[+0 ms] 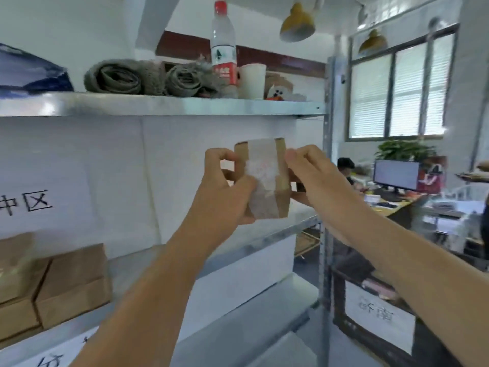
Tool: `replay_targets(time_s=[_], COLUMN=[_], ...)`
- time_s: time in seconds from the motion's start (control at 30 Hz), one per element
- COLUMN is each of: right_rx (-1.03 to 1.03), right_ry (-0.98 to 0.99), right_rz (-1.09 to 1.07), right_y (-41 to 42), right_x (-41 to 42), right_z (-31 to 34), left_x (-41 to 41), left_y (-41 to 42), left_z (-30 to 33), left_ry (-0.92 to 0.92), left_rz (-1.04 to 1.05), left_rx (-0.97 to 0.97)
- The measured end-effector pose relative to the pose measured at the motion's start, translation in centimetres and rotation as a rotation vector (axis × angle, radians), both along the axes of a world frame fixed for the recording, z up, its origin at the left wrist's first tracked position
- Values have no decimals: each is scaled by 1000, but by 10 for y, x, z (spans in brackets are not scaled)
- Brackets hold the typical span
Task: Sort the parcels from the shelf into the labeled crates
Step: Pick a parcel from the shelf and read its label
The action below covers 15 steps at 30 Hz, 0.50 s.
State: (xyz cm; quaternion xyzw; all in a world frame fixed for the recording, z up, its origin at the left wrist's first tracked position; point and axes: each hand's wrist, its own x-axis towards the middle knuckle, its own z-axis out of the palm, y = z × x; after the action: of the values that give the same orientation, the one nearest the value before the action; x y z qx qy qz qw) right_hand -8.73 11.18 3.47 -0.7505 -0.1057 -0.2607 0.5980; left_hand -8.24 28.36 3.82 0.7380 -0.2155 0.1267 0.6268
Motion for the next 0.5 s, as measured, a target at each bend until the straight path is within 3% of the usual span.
replay_targets(time_s=[0.17, 0.33, 0.5], right_rx=[23, 149, 127], right_ry=[-70, -124, -133], right_rz=[-141, -198, -389], right_y=[-104, -199, -292], right_x=[-69, -145, -205], right_z=[1, -11, -42], left_x=[-37, -96, -152], left_y=[-109, -208, -315], left_z=[7, 2, -25], left_ry=[-123, 12, -85], left_rz=[-128, -293, -281], left_rx=[127, 32, 66])
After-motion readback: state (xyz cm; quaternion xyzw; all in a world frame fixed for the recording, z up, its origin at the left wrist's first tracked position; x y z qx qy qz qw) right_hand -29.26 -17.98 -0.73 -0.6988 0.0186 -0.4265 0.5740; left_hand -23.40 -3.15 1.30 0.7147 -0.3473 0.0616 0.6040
